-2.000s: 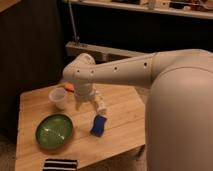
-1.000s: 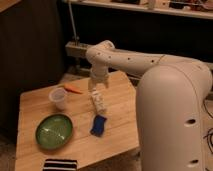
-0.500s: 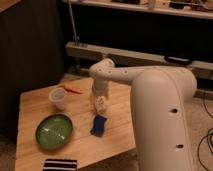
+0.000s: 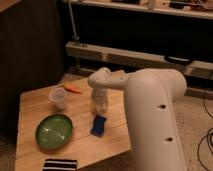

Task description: Place the bottle in the ceramic bowl

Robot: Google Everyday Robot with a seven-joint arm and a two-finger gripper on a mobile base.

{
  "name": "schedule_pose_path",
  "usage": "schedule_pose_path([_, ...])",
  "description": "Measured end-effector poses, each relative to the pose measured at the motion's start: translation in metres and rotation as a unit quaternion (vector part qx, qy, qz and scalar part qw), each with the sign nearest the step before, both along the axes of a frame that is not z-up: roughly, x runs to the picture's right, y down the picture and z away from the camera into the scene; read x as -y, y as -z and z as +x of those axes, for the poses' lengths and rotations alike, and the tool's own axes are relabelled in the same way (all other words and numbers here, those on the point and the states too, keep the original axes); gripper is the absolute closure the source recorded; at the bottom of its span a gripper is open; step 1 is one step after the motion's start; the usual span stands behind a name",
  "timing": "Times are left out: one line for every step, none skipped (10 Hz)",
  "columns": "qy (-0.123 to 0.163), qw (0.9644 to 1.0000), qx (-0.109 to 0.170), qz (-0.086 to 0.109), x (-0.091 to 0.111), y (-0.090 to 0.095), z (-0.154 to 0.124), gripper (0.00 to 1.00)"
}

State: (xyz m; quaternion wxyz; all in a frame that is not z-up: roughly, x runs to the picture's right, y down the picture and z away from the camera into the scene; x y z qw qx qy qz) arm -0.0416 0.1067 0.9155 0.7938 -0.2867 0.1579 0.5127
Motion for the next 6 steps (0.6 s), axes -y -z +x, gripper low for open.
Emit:
schedule_pose_path([0.004, 0.9999, -0.01, -0.001, -0.002, -0.001, 0.001, 0.55])
schedule_pose_path([0.007, 0.9998, -0.02, 0.003, -0.004, 0.0, 0.001, 0.66])
schedule_pose_path([0.004, 0.9996, -0.02, 0.017, -0.002, 0.007, 0.002, 0.78])
schedule_pose_path([-0.002, 0.9993, -0.016, 0.034, 0.003, 0.019, 0.001, 0.88])
schedule_pose_path([-0.008, 0.9988, -0.01, 0.046, 0.008, 0.031, -0.001, 0.95])
schedule_pose_path([-0.014, 0.9979, 0.002, 0.063, 0.019, 0.055, -0.003, 1.0])
